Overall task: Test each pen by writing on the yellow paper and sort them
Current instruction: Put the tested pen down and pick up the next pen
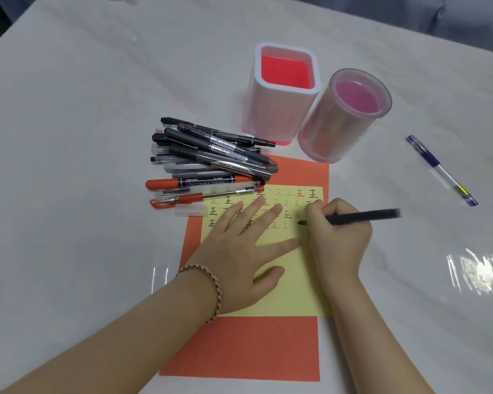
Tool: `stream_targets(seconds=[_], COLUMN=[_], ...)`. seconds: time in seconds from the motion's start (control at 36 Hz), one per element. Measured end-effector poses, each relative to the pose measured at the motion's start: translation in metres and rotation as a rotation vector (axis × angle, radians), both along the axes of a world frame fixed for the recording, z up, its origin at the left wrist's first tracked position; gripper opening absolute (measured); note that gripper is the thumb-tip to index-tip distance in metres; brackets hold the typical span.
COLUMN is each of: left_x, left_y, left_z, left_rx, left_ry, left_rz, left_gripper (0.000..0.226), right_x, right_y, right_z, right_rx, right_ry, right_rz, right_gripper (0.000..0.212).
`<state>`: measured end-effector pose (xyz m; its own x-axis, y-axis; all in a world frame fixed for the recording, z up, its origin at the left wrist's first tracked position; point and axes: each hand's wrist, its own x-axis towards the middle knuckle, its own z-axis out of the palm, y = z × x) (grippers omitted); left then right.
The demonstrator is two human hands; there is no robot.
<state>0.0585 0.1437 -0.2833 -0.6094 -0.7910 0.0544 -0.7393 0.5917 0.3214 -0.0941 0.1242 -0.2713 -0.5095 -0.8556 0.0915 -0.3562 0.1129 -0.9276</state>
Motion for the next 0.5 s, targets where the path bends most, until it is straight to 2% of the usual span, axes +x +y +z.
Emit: stream_targets(seconds=[0.5], left_x=[-0.0003], left_y=[-0.0001], left_z=[0.0000], left_rx=[0.013], left_ry=[0.001], left_rz=[0.003], left_gripper=[0.043], right_x=[-0.0005], right_y=[-0.0007], right_z=[-0.0011], right_rx=[-0.002], right_ry=[0.035], right_rz=[-0.013], right_gripper=[0.032])
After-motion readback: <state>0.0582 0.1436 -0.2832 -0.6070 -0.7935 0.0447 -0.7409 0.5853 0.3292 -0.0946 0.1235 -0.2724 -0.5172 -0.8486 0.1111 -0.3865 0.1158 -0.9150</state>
